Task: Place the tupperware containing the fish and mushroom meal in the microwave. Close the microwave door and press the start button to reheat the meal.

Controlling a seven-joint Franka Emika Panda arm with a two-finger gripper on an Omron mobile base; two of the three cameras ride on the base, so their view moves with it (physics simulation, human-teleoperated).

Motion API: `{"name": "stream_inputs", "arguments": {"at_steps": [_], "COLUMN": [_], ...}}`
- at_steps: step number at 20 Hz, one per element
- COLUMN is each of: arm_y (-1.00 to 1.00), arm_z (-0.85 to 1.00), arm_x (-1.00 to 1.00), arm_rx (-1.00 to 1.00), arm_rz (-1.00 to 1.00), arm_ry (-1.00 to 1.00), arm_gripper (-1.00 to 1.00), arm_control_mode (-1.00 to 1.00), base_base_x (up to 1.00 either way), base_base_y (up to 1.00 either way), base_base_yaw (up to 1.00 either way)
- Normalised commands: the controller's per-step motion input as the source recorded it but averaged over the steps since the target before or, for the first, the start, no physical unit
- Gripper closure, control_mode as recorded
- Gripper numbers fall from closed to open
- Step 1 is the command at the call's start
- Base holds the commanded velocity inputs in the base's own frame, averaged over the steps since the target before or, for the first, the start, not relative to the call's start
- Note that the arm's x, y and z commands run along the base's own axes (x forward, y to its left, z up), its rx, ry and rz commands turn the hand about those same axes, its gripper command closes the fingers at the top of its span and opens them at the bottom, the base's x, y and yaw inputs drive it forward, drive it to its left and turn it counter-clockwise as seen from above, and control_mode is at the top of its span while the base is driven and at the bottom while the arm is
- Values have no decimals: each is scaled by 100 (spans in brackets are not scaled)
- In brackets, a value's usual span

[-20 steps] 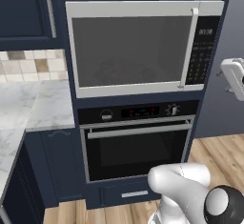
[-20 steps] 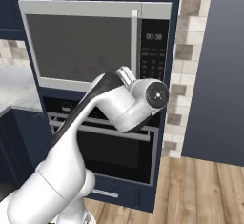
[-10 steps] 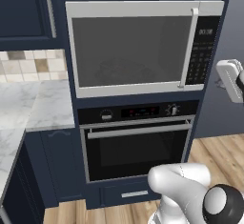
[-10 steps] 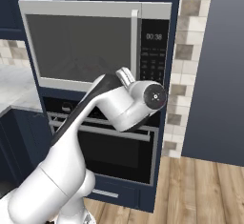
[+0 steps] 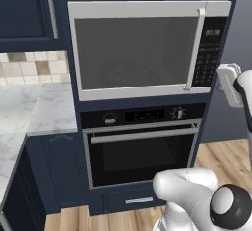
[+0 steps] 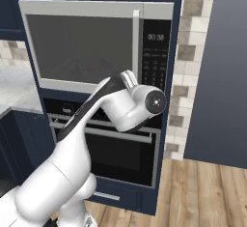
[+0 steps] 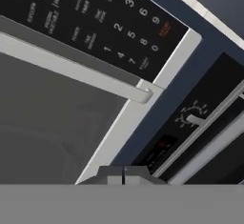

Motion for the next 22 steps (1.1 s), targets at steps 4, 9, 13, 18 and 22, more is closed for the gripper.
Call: {"name": "stream_inputs", "arguments": {"at_steps": [4,9,13,18,22], "arm_y": [0,-4,-4,-10,-15], "arm_z": [-12,-20,-16,-10,-1], "arm_x": [28,31,31,29,36], "arm_rx": [12,12,12,12,9], "arm_rz": [0,0,0,-1,-1], "arm_ry": [0,0,0,0,1], "arm_gripper": [100,100,100,100,100], "arm_control_mode": [-100,-100,-100,-100,-100], "base_base_x": [0,0,0,0,0], "base_base_y": [0,0,0,0,0], "base_base_yaw": [0,0,0,0,0]}}
